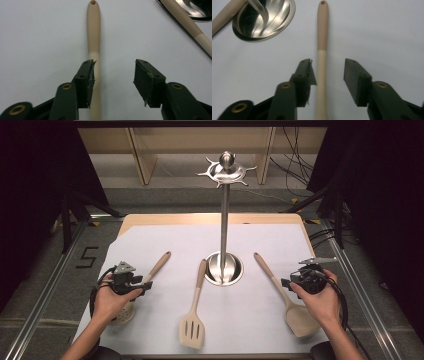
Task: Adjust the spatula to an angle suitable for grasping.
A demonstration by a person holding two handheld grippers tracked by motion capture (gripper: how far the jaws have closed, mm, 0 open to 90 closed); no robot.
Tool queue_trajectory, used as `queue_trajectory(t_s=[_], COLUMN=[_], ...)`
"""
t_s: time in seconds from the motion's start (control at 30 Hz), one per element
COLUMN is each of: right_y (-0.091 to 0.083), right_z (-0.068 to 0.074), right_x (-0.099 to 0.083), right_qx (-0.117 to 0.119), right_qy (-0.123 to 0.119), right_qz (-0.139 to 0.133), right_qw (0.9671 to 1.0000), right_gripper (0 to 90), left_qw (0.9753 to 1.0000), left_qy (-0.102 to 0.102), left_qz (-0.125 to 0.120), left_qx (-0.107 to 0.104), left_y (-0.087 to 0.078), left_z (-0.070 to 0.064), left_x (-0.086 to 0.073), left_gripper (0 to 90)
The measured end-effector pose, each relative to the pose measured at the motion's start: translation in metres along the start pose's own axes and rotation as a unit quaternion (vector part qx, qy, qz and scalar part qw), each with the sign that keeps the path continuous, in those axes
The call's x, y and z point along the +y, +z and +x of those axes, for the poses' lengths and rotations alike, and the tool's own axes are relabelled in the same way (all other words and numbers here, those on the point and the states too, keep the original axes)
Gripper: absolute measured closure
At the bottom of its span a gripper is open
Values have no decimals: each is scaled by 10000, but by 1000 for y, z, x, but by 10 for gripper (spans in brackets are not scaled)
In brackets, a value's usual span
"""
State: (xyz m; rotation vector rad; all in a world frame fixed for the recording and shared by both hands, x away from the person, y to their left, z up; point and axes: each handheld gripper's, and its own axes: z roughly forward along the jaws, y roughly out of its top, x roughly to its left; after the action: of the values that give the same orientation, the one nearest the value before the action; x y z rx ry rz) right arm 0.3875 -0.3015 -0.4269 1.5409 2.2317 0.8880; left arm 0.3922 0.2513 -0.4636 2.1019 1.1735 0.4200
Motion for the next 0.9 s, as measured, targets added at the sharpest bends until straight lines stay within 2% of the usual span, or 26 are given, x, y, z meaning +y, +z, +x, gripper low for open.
queue_trajectory(t_s=[0.03, 0.07, 0.13, 0.17, 0.3, 0.33, 0.37, 0.43, 0.47, 0.53, 0.57, 0.6, 0.63, 0.8, 0.83, 0.9], right_y=[-1, -1, -6, -5, -10, -11, -12, -12, -13, -15, -15, -16, -16, -16, -16, -15], right_z=[-1, -1, 0, -2, 4, 8, 8, 9, 11, 16, 16, 16, 18, 16, 15, 13], right_x=[0, 0, 1, 1, 1, 1, 2, 3, 3, 4, 4, 4, 3, 2, 2, 2], right_qx=[33, 33, -3, -51, -123, -65, -123, -89, -168, -248, -248, -240, -237, -228, -226, -233], right_qy=[-32, -32, -62, -224, -245, -181, -257, -272, -300, -381, -381, -393, -359, -368, -313, -319], right_qz=[-65, -65, 56, -128, 35, 28, 37, 53, 36, 13, 13, 22, 41, 26, 45, 65], right_qw=[10000, 10000, 10000, 9997, 9996, 9998, 9996, 9996, 9994, 9990, 9990, 9989, 9991, 9991, 9992, 9992], right_gripper=[651, 651, 750, 792, 892, 900, 900, 900, 900, 900, 900, 898, 890, 890, 891, 894], left_qw=[10000, 10000, 10000, 9999, 9998, 9998, 9997, 9995, 9992, 9983, 9983, 9981, 9972, 9966, 9967, 9967], left_qy=[0, 34, 26, 40, -15, -21, -12, -30, -67, 16, 16, -79, -15, -273, -289, -173], left_qz=[0, 17, 55, 101, 170, 191, 229, 308, 383, 583, 583, 605, 752, 727, 698, 796], left_qx=[0, 9, -37, -70, -123, -111, -95, -92, -83, -84, -84, -44, 5, 293, 301, 65], left_y=[0, 1, 3, 3, 4, 3, 2, 2, 2, 1, 1, 1, -1, -12, -13, -14], left_z=[0, -1, -4, -5, -11, -14, -16, -18, -20, -19, -19, -20, -17, -7, -7, -14], left_x=[0, 1, 3, 4, 7, 7, 7, 7, 6, 7, 7, 6, 7, 9, 9, 11], left_gripper=[528, 528, 572, 596, 747, 808, 836, 872, 872, 888, 888, 888, 889, 891, 891, 891])
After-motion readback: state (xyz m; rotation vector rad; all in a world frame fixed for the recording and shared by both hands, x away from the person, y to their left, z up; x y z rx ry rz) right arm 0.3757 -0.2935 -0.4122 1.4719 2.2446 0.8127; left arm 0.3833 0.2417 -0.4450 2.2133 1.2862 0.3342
